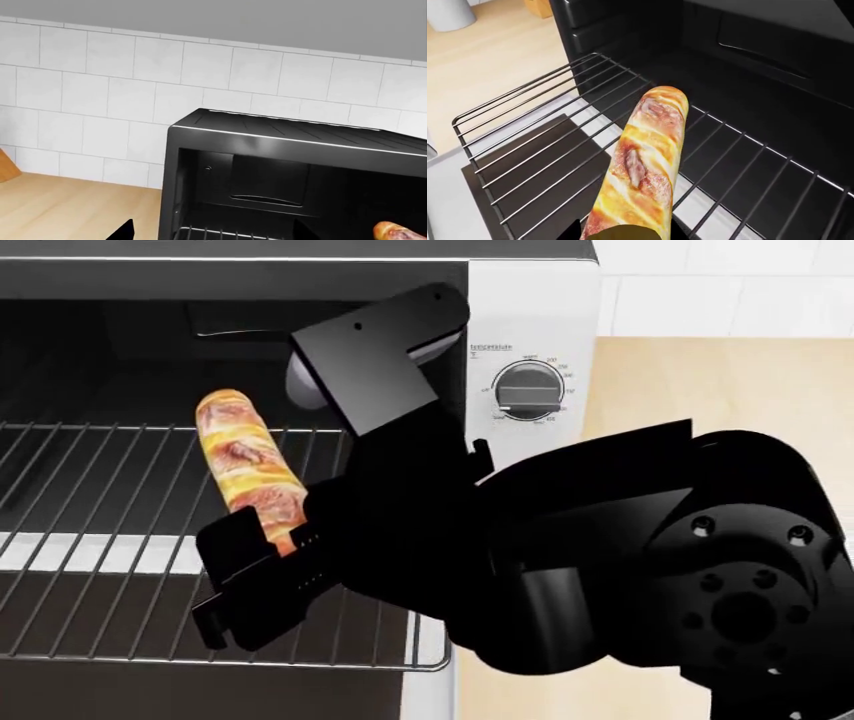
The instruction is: Place the baguette on the rack of the toaster oven.
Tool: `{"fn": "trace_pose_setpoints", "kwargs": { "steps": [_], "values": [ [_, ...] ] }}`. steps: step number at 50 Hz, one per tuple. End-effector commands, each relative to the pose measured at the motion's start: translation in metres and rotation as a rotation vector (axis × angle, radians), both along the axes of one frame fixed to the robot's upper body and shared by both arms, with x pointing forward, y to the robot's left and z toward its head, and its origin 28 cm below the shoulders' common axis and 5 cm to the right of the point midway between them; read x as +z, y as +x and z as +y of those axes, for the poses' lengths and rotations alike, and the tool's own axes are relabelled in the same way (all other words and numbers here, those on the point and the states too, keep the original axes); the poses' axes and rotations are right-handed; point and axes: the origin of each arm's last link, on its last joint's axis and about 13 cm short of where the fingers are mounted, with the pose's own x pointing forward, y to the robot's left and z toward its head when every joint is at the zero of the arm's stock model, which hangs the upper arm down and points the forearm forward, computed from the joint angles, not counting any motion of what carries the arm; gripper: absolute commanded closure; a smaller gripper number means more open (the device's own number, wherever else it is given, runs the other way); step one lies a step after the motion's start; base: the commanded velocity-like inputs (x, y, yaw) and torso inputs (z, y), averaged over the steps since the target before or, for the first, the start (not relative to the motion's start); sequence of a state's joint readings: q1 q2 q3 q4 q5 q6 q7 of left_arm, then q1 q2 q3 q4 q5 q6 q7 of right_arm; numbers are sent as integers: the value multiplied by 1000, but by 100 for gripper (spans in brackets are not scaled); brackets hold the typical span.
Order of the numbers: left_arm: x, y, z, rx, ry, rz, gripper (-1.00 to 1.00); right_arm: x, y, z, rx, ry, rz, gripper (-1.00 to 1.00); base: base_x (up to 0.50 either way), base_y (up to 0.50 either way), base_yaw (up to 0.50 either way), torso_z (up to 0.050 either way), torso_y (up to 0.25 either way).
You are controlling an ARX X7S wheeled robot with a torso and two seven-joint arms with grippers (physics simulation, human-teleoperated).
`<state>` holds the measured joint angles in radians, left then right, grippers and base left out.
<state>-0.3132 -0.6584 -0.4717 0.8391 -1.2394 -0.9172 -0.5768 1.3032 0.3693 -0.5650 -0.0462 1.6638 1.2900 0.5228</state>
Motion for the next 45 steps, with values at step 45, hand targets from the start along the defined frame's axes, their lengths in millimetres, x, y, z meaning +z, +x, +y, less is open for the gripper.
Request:
{"fn": "trace_pose_setpoints", "kwargs": {
  "steps": [45],
  "values": [
    [0, -2, 3, 11, 11, 2, -100, -13, 7, 5, -13, -23, 9, 100, 0, 0, 0, 0, 0]
  ]
}}
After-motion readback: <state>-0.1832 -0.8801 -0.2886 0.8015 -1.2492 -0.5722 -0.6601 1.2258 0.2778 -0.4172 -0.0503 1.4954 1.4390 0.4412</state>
